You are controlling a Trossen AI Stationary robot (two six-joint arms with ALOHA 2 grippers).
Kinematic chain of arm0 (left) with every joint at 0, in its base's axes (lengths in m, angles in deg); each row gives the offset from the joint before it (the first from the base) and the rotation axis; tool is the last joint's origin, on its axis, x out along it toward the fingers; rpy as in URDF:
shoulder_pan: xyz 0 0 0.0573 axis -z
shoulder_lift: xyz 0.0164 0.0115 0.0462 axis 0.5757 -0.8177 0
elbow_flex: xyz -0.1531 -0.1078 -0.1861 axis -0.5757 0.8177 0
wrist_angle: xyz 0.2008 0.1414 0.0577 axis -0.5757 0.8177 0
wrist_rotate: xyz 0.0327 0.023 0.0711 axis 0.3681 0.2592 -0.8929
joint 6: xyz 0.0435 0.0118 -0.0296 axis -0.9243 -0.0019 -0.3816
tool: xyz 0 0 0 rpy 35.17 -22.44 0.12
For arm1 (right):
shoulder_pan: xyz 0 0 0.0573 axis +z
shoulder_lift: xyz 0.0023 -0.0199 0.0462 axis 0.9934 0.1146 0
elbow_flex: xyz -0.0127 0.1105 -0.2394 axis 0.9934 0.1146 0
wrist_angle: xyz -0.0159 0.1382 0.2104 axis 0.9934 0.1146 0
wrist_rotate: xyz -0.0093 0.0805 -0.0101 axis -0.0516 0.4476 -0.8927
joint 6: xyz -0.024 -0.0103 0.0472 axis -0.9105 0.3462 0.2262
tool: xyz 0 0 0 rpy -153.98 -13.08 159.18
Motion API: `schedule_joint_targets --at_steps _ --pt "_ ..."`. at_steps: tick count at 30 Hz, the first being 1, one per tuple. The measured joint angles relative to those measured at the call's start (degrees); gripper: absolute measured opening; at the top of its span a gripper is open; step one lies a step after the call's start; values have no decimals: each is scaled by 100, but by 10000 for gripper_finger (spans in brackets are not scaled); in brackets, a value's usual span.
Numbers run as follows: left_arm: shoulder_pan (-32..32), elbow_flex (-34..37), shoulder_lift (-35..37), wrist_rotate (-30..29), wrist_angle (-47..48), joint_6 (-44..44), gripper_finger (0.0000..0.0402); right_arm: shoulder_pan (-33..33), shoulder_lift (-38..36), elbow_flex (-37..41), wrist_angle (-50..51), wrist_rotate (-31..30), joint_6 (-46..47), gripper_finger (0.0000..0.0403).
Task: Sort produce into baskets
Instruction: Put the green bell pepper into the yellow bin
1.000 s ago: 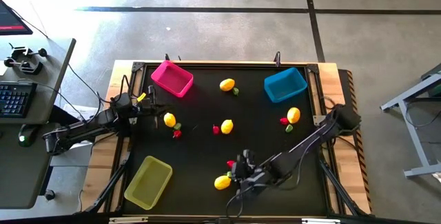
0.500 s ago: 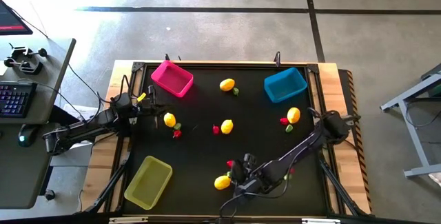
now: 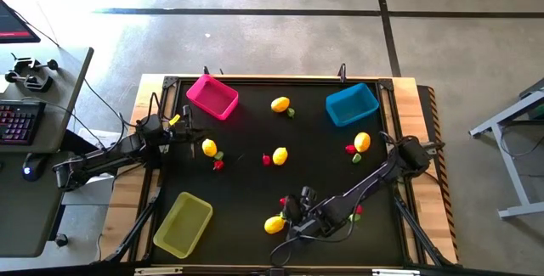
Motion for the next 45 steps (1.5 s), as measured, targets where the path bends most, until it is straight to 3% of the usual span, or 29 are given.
schedule_joint_targets --at_steps 6,16,26,40,45 --pt "0 1 0 0 1 -1 0 13 143 0 -89 2 -140 135" --pt "2 1 0 0 2 -2 0 112 369 0 -111 -15 44 165" --pt "0 1 1 0 2 -2 0 139 420 4 -117 -37 -363 130" --pt "0 0 -1 0 2 -2 0 -41 424 4 -170 32 -779 179" --pt "2 1 1 0 2 -2 0 -42 424 4 -172 124 -863 143"
